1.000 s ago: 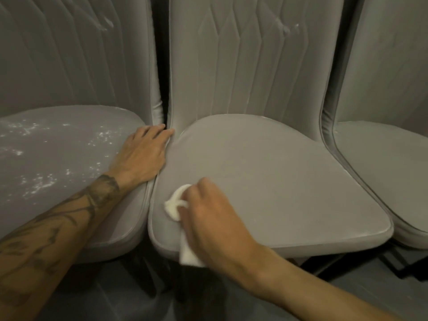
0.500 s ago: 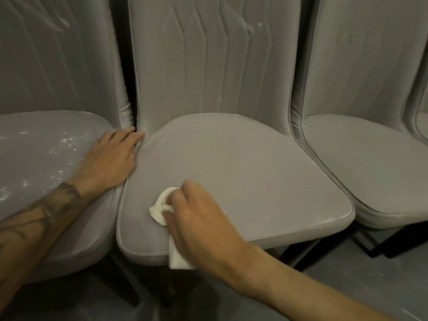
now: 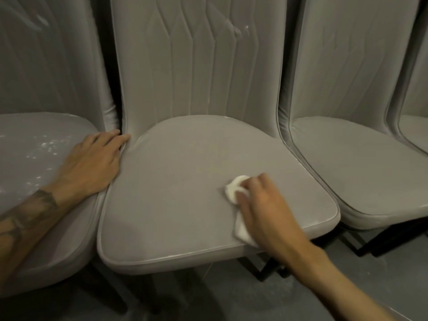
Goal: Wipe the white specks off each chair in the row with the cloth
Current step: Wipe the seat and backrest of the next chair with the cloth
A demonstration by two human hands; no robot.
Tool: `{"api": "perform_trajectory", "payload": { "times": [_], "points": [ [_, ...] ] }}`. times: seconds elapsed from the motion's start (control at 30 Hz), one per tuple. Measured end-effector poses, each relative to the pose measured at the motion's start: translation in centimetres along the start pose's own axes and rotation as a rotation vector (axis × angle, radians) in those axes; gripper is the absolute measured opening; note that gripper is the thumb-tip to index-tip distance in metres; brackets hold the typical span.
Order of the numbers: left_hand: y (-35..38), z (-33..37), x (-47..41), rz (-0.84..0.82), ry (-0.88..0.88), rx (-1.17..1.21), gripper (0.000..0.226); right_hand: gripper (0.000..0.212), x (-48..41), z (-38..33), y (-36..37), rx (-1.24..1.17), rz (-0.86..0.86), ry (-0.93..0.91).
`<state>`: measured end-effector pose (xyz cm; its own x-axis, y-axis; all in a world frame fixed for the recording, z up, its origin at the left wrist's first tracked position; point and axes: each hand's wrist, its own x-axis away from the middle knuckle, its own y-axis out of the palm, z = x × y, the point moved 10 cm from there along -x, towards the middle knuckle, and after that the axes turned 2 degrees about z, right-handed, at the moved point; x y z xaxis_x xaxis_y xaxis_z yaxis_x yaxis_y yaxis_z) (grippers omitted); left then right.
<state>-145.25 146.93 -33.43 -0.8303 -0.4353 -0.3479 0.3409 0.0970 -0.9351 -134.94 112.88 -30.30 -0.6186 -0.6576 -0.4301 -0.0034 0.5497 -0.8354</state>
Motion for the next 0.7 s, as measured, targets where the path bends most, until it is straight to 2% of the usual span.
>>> {"api": "perform_trajectory", "payload": {
  "times": [0.07,0.13,0.23,0.3,0.37,0.47,0.57,0.63,0.7],
  "points": [
    [0.1,0.0,0.0,-0.006,-0.001,0.0,0.051,0.018,0.4,-2.8,1.3,-0.081,-0.123,-0.129],
    [0.2,-0.1,-0.1,-0.008,-0.01,0.002,0.047,0.018,0.0,-1.6,0.8,-0.089,-0.148,-0.166],
    [0.0,0.1,-0.2,0.005,-0.011,0.01,0.044,0.015,-1.0,3.4,-0.9,-0.021,-0.071,-0.046],
    [-0.5,0.3,-0.1,0.017,-0.038,0.031,0.047,0.012,-1.9,4.3,-0.6,0.02,-0.043,0.007],
    [-1.6,0.7,0.1,0.048,-0.057,0.052,0.052,0.014,-3.5,1.8,1.4,-0.022,-0.06,-0.051],
    [-3.7,1.2,1.1,0.111,-0.057,0.03,0.046,0.022,-6.6,-4.8,5.7,-0.132,-0.117,-0.222],
    [-4.9,0.2,2.8,0.146,-0.078,0.003,0.041,0.021,-9.6,-10.3,10.1,-0.191,-0.179,-0.361],
    [-5.0,-0.8,4.0,0.153,-0.123,-0.035,0.034,0.021,-12.6,-12.2,12.6,-0.18,-0.179,-0.401],
    [-4.8,-1.7,4.8,0.128,-0.167,-0.046,0.037,0.021,-15.8,-13.6,14.2,-0.143,-0.179,-0.387]
  ]
}}
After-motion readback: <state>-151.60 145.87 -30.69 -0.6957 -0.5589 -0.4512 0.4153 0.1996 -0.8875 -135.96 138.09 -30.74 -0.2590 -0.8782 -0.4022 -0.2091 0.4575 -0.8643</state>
